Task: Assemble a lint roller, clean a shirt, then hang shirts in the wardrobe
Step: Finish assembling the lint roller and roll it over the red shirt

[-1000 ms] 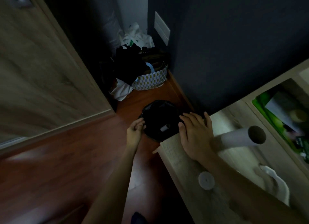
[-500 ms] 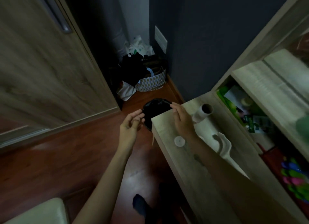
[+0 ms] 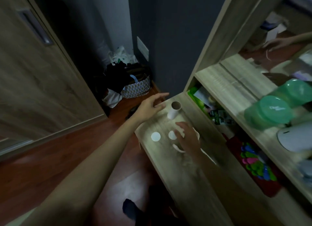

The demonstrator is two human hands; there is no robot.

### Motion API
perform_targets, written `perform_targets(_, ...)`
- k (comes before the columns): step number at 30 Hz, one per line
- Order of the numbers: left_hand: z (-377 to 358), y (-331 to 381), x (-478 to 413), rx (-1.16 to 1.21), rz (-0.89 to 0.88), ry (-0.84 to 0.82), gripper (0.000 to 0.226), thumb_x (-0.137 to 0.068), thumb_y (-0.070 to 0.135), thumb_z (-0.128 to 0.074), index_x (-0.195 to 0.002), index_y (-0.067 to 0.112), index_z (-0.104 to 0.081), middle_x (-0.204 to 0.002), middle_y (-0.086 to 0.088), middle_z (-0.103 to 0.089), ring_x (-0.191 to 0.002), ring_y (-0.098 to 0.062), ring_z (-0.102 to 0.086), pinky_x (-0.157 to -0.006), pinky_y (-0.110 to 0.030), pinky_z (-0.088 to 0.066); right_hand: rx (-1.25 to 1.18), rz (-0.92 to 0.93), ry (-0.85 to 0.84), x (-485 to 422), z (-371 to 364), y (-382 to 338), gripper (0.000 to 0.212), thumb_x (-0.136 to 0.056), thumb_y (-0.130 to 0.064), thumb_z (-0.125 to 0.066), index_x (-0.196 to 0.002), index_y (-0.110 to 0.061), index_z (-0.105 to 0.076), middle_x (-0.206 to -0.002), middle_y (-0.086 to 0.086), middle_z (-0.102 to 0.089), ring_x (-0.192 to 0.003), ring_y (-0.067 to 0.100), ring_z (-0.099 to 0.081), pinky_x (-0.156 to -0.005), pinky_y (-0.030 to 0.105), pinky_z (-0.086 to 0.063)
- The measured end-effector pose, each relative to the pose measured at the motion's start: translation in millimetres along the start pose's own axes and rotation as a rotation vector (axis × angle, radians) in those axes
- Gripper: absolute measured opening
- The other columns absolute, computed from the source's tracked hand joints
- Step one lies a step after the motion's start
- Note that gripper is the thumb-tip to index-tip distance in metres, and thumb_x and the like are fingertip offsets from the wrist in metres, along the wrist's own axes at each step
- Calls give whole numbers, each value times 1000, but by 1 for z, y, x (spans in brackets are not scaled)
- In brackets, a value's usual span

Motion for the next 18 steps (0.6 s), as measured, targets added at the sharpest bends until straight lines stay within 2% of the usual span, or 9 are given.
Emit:
perform_targets(2,-17,6,-15,-82,-25,-86,56,-89,25,-67,-139,35,-46,-140,6,-50,-126,-12,-49,-108,-33,-42,125,-33,-129,-8,-18,15,54,-80,-48,-54,-116,-10,-62,-112,9,-62,-104,24,-60,-89,29,-41)
perform_targets(4,-32,12,-25,-136,-42,-153,64,-86,22,-71,-143,29,-42,-145,4,-46,-132,-10,-42,-111,-31,-37,221,-50,-231,-10,-29,21,57,-77,-47,-64,-124,-15,-58,-119,8,-59,-111,23,-55,-95,33,-41)
perform_targets(8,-50,11,-36,-210,-49,-231,65,-83,15,-73,-141,24,-46,-143,0,-49,-132,-14,-43,-109,-31,-37,185,-30,-238,-12,-31,19,55,-73,-38,-75,-122,-17,-61,-119,8,-55,-107,23,-56,-95,36,-44)
perform_targets(12,-56,7,-40,-226,-71,-239,56,-80,15,-76,-132,24,-56,-134,0,-57,-124,-14,-50,-105,-31,-42,240,-52,-274,-12,-34,21,41,-76,-30,-72,-115,-18,-63,-116,8,-52,-105,27,-56,-94,38,-44)
perform_targets(18,-47,5,-35,-168,-56,-169,47,-78,11,-76,-122,21,-63,-125,11,-61,-119,-6,-54,-101,-27,-44,204,-89,-271,-10,-29,18,39,-78,-25,-70,-115,-14,-63,-114,9,-53,-102,25,-56,-91,32,-42)
Point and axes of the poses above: each hand's wrist, its own x-axis away from the middle knuckle, its own z-axis out of the back of the hand, y = z × x, the point moved 10 cm from there along -x, towards the middle knuckle
